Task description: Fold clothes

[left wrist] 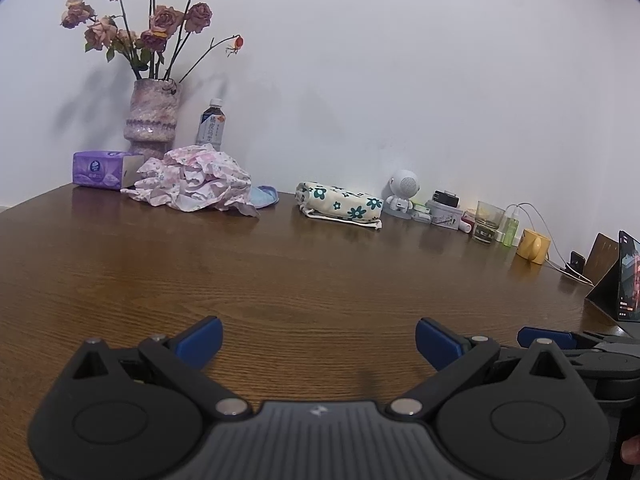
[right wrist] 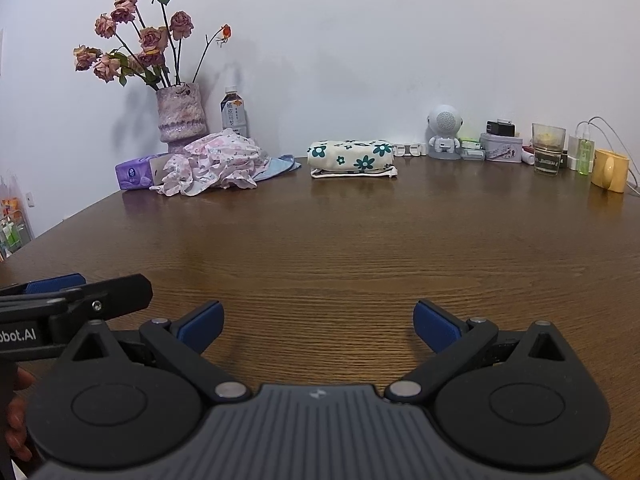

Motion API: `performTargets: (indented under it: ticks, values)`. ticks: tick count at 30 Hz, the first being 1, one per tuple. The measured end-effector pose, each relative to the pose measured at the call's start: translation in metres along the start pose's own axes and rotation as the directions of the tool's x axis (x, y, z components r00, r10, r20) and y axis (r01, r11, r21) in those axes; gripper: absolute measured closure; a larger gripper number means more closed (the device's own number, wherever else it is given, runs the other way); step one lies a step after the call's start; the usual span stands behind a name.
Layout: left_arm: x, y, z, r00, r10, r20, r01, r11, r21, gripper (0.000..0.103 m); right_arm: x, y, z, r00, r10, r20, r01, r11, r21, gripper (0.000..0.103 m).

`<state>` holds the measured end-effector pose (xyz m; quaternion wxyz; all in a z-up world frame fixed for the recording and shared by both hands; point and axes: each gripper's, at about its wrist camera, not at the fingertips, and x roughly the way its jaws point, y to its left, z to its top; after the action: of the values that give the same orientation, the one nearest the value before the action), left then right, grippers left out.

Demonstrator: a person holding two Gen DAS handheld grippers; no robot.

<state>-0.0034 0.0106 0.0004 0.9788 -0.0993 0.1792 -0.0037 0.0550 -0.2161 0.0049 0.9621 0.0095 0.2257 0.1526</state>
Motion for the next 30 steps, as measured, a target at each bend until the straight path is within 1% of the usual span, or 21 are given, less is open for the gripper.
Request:
performTargets:
  ticks: [13,18,24,30]
  values:
    - [0.004,0.008,0.001,0.999,-0.023,-0.032,0.022,0.999,-0.045,0.000,0.000,0.001,-0.001,1.000,0.005,-0.003,-0.005,1.000,-0.012,0.000]
    - [0.002,0.009,0.001,0.999,-0.029,-0.026,0.028,0.999,-0.043,0.000,0.000,0.002,-0.002,1.000,0.005,0.002,-0.005,1.000,-0.020,0.000]
    - [0.000,0.011,0.004,0.999,-0.031,-0.037,0.029,0.998,-0.054,0.000,-0.002,0.004,0.000,0.999,0.003,0.033,-0.002,0.999,-0.040,0.000]
    - [-0.005,0.013,0.011,0.999,-0.029,-0.017,0.028,0.998,-0.057,0.000,-0.004,0.008,0.006,0.999,0.013,0.043,-0.011,0.999,-0.047,0.000]
